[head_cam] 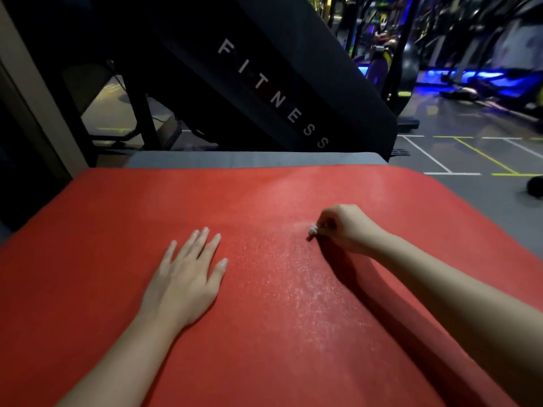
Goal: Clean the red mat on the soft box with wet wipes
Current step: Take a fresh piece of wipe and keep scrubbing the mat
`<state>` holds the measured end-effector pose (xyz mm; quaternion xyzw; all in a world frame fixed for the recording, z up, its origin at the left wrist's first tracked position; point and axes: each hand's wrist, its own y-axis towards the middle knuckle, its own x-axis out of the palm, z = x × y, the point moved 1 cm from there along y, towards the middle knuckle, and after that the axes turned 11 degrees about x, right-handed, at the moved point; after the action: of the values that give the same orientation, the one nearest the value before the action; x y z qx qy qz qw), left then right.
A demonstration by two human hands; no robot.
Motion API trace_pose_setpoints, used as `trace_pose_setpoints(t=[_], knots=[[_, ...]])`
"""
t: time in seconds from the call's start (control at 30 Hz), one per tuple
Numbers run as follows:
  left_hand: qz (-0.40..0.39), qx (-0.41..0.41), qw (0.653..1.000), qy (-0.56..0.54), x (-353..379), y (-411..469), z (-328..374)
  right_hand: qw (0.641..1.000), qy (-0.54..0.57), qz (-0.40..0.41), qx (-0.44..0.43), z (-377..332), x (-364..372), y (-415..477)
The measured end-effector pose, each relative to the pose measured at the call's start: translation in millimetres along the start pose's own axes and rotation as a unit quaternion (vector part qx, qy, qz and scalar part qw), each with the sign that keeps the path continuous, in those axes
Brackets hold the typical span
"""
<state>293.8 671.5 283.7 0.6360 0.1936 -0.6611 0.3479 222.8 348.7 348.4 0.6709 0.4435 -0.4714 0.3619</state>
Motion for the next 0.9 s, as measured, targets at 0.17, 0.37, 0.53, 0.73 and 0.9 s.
trace_pose_setpoints(t=[0.17, 0.37, 0.53, 0.73, 0.9], knots=[[-0.009, -0.001, 1.0, 0.001, 0, 0, 2, 0.997, 0.009, 0.051, 0.054, 4, 5, 95], [0.0, -0.005, 1.0, -0.003, -1, 1, 1, 0.999, -0.039, -0.013, 0.011, 13, -6, 90], [-0.015, -0.006, 1.0, 0.001, -3, 1, 1, 0.997, -0.065, -0.038, -0.013, 13, -6, 106], [-0.019, -0.007, 1.0, 0.005, -3, 2, 1, 0.993, 0.073, 0.041, 0.084, 20, 6, 178], [-0.017, -0.011, 1.0, 0.007, -6, 1, 3, 0.993, 0.078, 0.021, 0.086, 22, 6, 182]])
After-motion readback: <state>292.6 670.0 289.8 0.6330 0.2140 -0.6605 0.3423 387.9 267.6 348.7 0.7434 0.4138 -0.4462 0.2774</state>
